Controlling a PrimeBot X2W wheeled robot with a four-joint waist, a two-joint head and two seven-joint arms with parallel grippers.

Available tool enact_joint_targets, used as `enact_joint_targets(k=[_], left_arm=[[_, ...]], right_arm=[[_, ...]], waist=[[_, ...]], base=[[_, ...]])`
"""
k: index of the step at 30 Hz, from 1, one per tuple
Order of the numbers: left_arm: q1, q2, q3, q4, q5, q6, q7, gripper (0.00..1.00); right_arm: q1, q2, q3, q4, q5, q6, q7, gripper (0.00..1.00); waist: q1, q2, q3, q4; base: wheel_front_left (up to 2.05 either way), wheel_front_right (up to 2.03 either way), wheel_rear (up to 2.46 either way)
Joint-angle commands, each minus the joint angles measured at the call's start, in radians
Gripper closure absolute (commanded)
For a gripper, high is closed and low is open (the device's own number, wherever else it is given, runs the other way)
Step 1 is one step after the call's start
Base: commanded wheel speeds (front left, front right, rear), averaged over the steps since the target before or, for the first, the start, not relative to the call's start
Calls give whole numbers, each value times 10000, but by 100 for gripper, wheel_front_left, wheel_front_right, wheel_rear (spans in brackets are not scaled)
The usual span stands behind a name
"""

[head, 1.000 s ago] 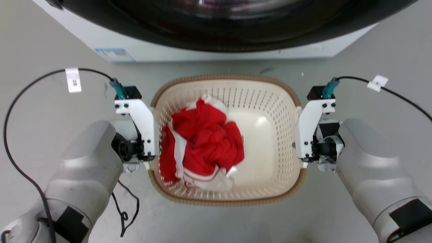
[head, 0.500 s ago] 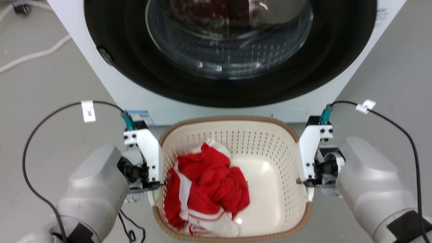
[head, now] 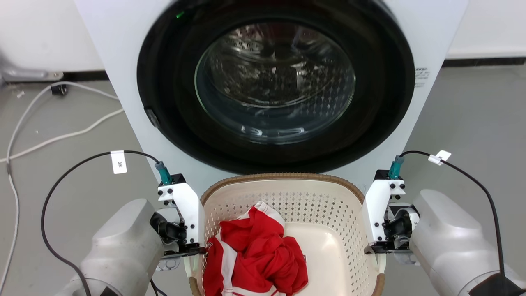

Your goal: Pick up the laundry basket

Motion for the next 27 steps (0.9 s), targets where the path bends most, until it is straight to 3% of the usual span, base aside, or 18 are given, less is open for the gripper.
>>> enact_joint_targets(k=[1, 27], left_arm=[[93, -529, 8, -191, -178, -149, -39, 100], [341, -935, -118, 164, -356, -151, 126, 100]], right_arm=[[82, 474, -16, -162, 165, 146, 24, 100], [613, 504, 70, -117, 316, 147, -178, 100]], waist=[[4, 0, -295, -22], [4, 0, -896, 117]], base=[[0, 0, 0], [0, 0, 0]])
